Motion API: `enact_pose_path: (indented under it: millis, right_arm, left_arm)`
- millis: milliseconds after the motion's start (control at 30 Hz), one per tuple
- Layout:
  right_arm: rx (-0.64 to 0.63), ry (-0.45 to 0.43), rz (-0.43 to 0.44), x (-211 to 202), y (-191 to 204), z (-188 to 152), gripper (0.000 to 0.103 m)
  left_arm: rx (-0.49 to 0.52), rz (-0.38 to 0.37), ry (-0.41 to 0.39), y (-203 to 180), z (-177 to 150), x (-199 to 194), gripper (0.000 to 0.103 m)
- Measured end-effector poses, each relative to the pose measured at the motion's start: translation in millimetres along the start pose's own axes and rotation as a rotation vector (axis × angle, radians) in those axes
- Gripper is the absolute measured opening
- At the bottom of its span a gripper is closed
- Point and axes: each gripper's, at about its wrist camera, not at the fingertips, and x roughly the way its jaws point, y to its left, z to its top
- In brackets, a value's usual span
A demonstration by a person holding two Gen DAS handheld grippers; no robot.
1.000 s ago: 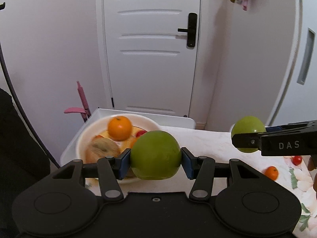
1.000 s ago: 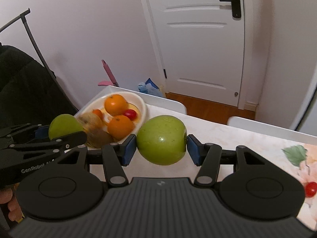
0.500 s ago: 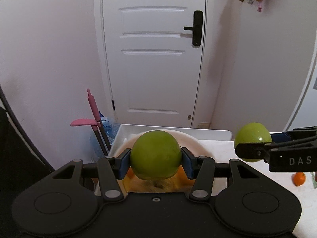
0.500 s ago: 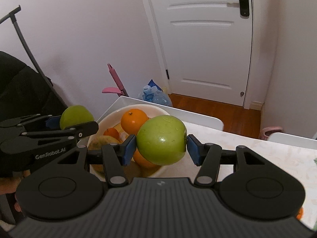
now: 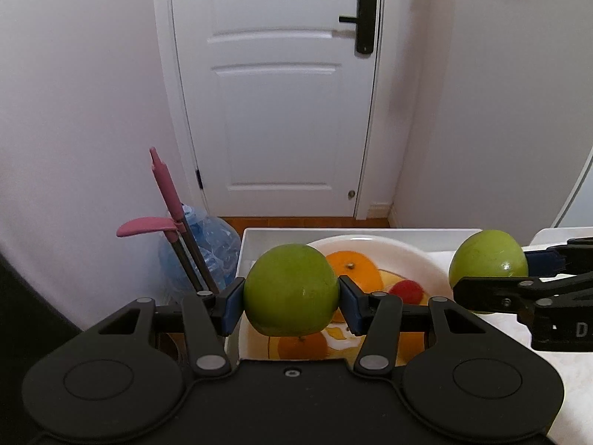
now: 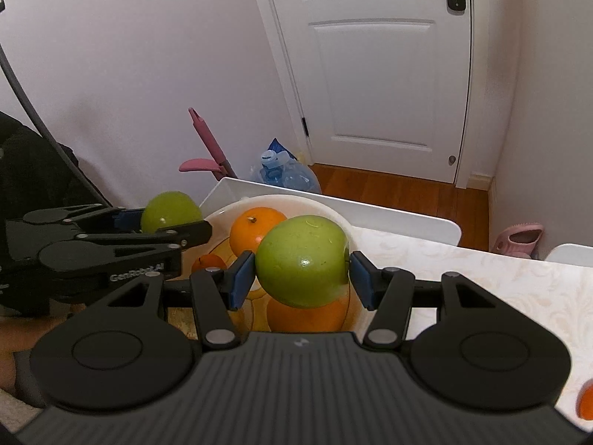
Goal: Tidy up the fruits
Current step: 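Carry both green apples into the duck bowl and release them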
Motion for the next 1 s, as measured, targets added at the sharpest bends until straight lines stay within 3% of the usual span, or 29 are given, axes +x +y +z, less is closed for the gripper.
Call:
enact_pose_path:
  millis: [333, 433, 467, 1000]
  right_arm:
    - [0.014, 0.004, -0.013, 11.9, 2.6, 0.4, 0.071]
    - [0.017, 0.003, -0.016, 11.3, 1.8, 0.7, 0.071]
    - [0.018, 0.004, -0.017, 11.5, 1.8, 1.0, 0.071]
    - [-0.064, 0.031, 0.000, 19.4, 13.6, 6.7, 0.071]
  left_arm:
    - [0.012, -0.024, 0.048, 8.4, -2.4, 27.6, 0.058]
    - [0.016, -0.026, 0.007, 9.3, -0.4, 22.5, 0.085]
    - [0.016, -0.023, -0.008, 9.8, 0.2, 19.8, 0.088]
    - [-0.043, 0.004, -0.014, 28.7, -13.7, -24.0, 0.095]
